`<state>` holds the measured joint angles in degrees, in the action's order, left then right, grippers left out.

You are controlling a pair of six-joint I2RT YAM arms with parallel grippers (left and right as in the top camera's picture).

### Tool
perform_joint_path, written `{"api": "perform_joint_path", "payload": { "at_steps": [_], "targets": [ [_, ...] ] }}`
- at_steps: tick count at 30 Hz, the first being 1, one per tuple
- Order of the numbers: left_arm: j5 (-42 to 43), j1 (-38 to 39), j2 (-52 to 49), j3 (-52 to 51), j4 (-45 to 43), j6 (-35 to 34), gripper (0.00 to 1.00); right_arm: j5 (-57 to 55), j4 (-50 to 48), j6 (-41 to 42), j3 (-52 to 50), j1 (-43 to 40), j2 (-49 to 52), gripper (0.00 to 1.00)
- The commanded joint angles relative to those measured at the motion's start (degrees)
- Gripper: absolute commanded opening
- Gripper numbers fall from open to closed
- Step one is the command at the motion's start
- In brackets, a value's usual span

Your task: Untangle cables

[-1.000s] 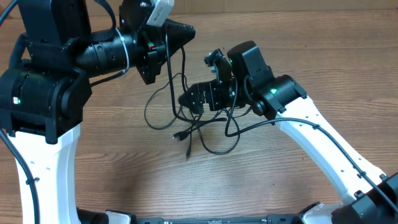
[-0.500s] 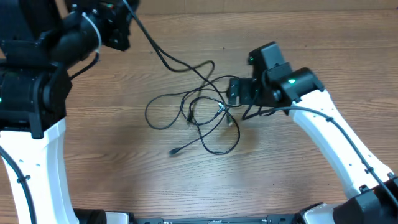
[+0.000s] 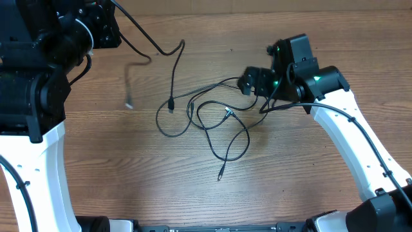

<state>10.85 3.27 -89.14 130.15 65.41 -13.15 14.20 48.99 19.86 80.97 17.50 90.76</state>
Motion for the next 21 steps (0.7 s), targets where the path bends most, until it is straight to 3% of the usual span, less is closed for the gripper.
{"api": "perform_joint_path", "payload": {
  "at_steps": [1,11,21],
  "targets": [
    [-0.42,-0.24,0.15,0.5,1.81,2.62,0.04,15.08,-6.95,-3.91,0.76,-0.11,0.0,0.98],
    [-4.92,-0.24,-0.76,0.46,9.4,4.42,0.04,43.8,-33.31,-9.97,0.76,0.11,0.0,0.95],
    [-0.81,-0.24,-1.88,0.46,13.57,7.39,0.04,53.2,-44.39,-14.56,0.76,2.47,0.0,0.96]
  ]
}}
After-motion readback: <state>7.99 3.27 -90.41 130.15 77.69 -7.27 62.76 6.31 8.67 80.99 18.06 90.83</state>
